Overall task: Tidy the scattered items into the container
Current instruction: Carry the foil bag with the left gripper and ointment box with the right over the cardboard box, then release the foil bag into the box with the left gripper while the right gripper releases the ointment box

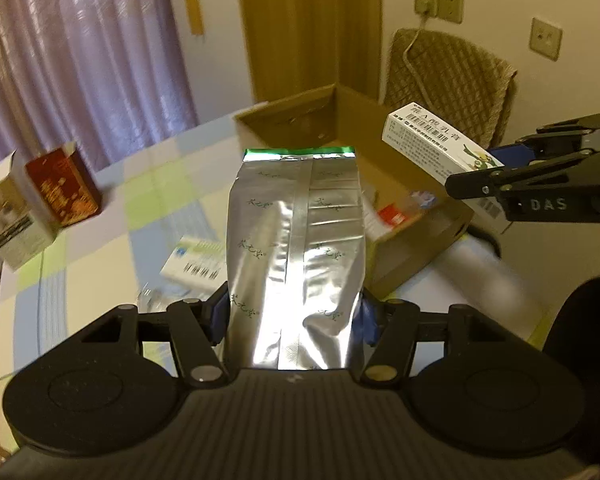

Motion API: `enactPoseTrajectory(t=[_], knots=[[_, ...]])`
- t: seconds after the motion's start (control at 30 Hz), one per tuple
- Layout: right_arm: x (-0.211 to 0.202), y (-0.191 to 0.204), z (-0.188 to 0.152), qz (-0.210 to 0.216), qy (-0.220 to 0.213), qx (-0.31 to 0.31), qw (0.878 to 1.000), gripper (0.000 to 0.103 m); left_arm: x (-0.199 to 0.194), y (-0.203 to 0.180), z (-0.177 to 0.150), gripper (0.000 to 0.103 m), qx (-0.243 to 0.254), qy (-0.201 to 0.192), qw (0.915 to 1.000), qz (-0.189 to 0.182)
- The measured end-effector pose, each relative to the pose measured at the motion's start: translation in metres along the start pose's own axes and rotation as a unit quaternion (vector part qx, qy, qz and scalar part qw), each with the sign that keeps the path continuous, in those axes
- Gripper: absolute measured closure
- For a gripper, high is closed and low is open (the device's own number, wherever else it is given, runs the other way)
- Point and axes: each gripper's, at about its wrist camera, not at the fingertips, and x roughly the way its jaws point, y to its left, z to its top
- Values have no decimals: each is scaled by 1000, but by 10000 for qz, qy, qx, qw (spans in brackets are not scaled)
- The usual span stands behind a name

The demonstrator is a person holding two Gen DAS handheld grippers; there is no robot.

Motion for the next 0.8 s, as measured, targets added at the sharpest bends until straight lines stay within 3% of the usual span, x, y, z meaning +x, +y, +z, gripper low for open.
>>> enactPoseTrajectory(t=[0.33, 0.8], knots=[[8, -57, 5, -258, -42, 293, 9992, 62, 34, -36, 58, 47, 121, -81, 9997, -183], [47, -93, 0, -224, 42, 535, 9983, 62, 106, -48, 91, 47, 242, 84, 9990, -373]])
